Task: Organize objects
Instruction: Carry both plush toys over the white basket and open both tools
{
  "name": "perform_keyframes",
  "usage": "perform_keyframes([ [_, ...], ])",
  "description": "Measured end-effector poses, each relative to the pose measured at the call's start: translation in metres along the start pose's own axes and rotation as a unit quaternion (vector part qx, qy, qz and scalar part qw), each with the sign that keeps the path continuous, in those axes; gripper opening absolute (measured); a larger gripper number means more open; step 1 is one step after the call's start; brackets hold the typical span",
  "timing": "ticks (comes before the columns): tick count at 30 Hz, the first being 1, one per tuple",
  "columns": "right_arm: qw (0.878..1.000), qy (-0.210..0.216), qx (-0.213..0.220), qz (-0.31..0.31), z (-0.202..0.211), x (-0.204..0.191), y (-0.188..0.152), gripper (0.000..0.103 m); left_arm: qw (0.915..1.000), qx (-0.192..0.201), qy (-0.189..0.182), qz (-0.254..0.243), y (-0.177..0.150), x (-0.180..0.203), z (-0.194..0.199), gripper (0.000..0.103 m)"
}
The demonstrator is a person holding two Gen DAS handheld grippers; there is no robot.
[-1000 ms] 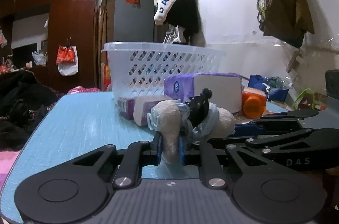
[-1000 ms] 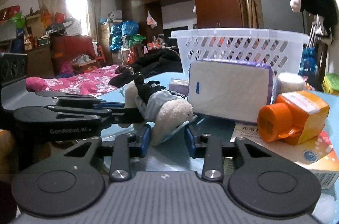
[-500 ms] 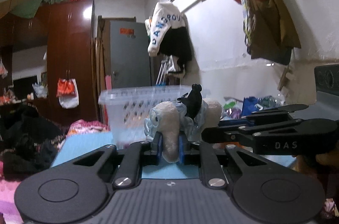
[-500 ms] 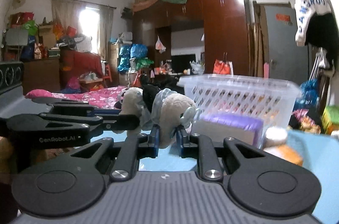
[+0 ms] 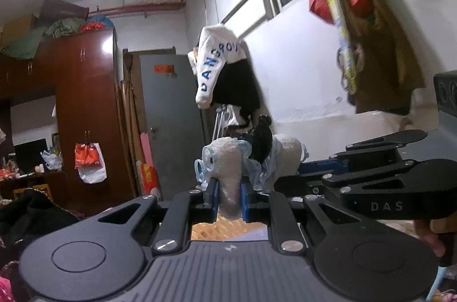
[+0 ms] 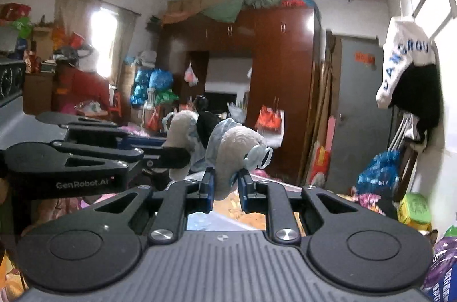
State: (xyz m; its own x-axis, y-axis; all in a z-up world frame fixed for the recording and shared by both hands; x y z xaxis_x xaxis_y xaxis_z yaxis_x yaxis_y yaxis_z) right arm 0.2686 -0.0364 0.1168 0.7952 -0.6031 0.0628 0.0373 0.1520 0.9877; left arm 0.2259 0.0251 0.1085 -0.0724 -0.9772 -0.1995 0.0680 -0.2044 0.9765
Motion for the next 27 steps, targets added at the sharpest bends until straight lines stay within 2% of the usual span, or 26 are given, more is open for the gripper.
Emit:
perform_keyframes([
  [6,0.998,0.003,-0.061,-0.003,-0.055,0.022,-0.014,0.02,0.9985,-0.054,0.002,0.01,-0.008,-0.023,-0.056,0.018],
  [11,0.994,0.0,-0.112,-0.009,-0.095,0.022,-0.036,0.02,0.9937,-0.108,0.0,0.031,-0.034,-0.047,-0.093,0.018],
  [15,0.989,-0.004,-0.147,-0.001,-0.108,0.021,-0.053,0.02,0.9886,-0.143,0.001,0.047,-0.06,-0.058,-0.113,0.018],
  [20,0.986,-0.004,-0.166,-0.009,-0.105,0.03,-0.06,0.02,0.9861,-0.159,-0.004,0.05,-0.073,-0.056,-0.117,0.019],
  [27,0.984,-0.003,-0.179,-0.012,-0.109,0.037,-0.059,0.021,0.9845,-0.168,-0.002,0.05,-0.074,-0.054,-0.122,0.019],
])
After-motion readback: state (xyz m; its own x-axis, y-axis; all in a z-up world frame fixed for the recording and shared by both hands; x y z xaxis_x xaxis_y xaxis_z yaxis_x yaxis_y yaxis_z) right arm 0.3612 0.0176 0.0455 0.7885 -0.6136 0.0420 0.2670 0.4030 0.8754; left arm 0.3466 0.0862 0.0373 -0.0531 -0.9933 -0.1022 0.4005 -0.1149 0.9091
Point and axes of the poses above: each gripper's, at about its wrist camera, not at the fingertips, and z roughly against the way its jaws point, x to its right, y to its top, the point moved 8 cm from there along -z, roughly the way its jaws point, and after that the axes turned 3 degrees about -z, right-handed, at the moved point
